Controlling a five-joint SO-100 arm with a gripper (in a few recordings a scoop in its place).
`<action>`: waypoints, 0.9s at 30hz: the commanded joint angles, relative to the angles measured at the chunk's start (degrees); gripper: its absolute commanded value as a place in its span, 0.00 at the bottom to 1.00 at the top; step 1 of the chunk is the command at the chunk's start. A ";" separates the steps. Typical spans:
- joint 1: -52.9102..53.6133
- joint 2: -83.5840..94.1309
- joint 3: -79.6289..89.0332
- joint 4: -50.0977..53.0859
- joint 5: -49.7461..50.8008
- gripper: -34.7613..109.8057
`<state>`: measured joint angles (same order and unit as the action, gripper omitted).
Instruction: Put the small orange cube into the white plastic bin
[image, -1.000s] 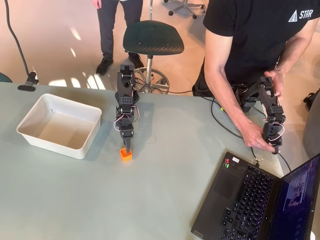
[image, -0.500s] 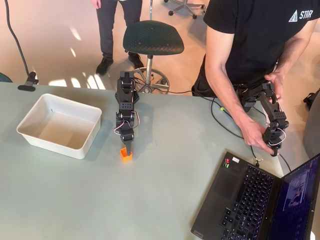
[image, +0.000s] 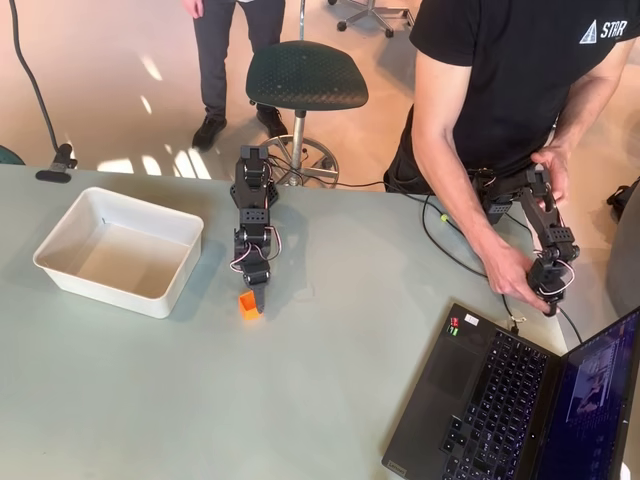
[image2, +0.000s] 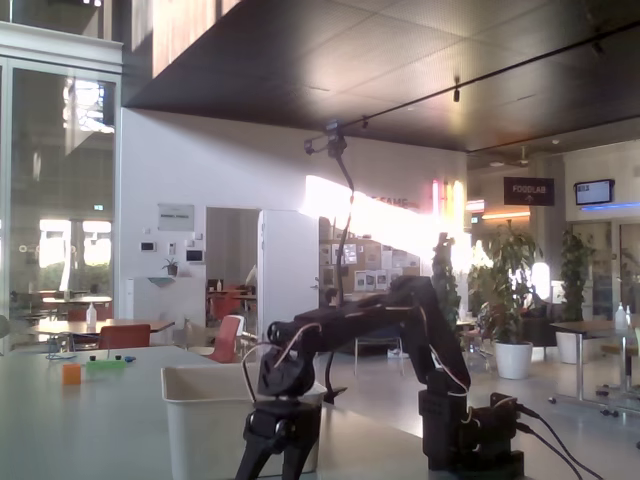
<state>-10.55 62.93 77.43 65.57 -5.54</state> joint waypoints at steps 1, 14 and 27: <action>0.88 -1.85 -3.34 0.35 -0.62 0.56; 0.79 -1.41 -3.60 0.35 -0.62 0.45; 0.88 2.55 -3.60 1.32 -0.44 0.44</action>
<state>-9.49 61.00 75.41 65.92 -5.98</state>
